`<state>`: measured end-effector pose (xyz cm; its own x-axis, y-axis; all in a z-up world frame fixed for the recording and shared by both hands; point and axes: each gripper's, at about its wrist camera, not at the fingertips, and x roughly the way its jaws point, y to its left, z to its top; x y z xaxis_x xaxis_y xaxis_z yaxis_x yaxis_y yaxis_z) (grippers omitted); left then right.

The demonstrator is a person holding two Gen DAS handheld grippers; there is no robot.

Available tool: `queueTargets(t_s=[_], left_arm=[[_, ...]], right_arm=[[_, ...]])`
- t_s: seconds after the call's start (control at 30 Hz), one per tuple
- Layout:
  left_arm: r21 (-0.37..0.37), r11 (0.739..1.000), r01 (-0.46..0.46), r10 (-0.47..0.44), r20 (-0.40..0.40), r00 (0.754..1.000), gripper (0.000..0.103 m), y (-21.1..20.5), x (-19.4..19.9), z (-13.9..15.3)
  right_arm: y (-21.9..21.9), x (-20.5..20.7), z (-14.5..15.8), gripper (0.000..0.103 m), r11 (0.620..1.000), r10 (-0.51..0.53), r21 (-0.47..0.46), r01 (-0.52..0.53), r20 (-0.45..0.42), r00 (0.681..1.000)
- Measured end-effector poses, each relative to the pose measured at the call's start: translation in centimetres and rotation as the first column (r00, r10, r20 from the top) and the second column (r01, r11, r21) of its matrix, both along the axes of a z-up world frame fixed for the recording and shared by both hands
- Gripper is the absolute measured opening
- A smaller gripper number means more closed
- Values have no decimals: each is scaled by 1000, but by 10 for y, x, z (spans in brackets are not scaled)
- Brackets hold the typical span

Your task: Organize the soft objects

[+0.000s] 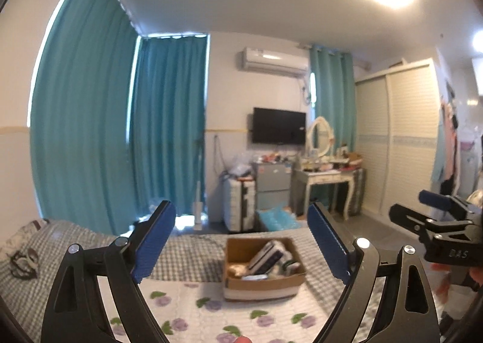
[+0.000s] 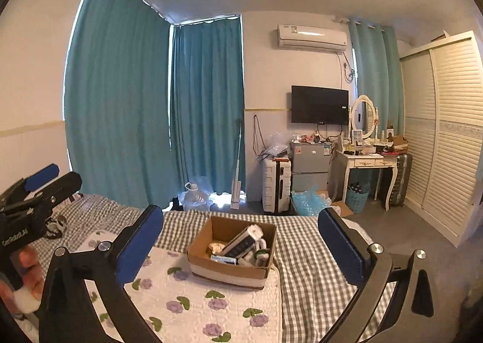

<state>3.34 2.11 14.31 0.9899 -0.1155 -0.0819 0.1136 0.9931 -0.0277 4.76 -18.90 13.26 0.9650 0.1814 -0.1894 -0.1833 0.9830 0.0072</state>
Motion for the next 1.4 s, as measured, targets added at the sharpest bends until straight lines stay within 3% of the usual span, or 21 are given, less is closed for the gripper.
queueTargets(t_s=[0.13, 0.27, 0.47, 0.77, 1.4], left_arm=[[24, 999, -23, 24, -29, 999, 90, -8, 21, -40], [21, 1000, -10, 13, -134, 991, 90, -14, 49, -79], [18, 1000, -22, 25, -207, 978, 90, -22, 70, -116], [35, 999, -26, 34, -219, 975, 90, -25, 71, -126], [40, 999, -6, 15, -251, 968, 90, -28, 70, -128]], right_arm=[[-2, 21, -41, 103, 1000, -30, 1, 30, -33, 999], [-12, 52, -84, 103, 998, -50, 25, 53, -107, 993], [-18, 84, -119, 103, 997, -59, 32, 65, -162, 985], [-14, 93, -136, 103, 998, -60, -2, 61, -176, 983], [-7, 82, -130, 103, 999, -47, -10, 46, -156, 987]])
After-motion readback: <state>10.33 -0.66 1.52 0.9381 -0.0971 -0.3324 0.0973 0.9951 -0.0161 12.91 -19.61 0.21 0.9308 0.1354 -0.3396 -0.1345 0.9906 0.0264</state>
